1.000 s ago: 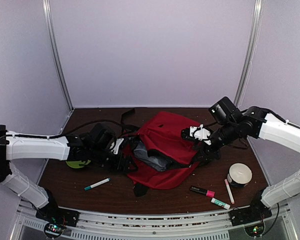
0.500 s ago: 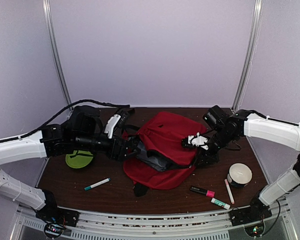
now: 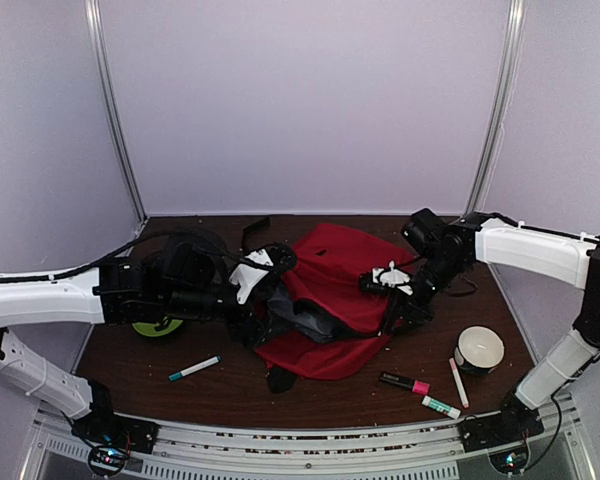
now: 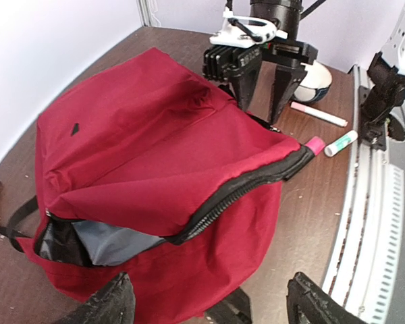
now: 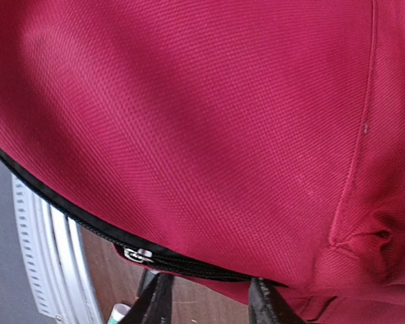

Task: Pack the student bag
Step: Hold the largest pocket of the student bag.

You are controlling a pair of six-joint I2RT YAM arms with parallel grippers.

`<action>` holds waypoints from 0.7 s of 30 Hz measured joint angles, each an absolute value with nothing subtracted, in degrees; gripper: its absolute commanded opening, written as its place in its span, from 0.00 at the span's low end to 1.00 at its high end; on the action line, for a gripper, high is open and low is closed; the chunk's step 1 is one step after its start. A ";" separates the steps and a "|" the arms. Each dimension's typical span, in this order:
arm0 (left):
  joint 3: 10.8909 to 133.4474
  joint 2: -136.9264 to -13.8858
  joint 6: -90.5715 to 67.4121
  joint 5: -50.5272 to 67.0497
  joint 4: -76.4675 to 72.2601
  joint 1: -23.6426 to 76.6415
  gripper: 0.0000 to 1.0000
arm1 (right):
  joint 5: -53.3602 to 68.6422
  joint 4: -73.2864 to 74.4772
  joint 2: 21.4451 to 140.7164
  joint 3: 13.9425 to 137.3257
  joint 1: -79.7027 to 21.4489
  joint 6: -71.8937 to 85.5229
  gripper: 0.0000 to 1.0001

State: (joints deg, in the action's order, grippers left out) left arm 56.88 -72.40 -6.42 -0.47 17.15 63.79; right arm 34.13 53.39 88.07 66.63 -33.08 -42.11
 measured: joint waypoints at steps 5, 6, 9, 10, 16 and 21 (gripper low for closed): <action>57.06 -74.00 -2.74 -3.70 17.15 63.81 0.80 | 36.49 55.24 89.62 67.48 -33.01 -43.66 0.27; 57.12 -74.59 -2.33 -4.12 17.12 63.81 0.80 | 37.15 55.90 89.71 67.57 -33.01 -43.83 0.31; 57.12 -75.70 -1.65 -4.49 16.88 63.83 0.80 | 38.76 56.90 89.67 67.59 -33.01 -43.62 0.42; 57.12 -75.85 -1.56 -4.49 16.80 63.86 0.80 | 38.96 57.01 89.67 67.57 -33.01 -43.13 0.44; 57.12 -75.94 -1.52 -3.95 15.97 64.27 0.80 | 39.79 55.61 89.69 67.57 -32.71 -39.48 0.47; 57.12 -75.96 -1.54 -3.62 15.29 65.32 0.79 | 39.90 53.52 90.85 67.59 -32.49 -35.88 0.29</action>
State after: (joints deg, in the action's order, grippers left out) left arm 57.12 -75.96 -1.54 -3.62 15.29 65.32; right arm 39.90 53.52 90.85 67.59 -32.49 -35.88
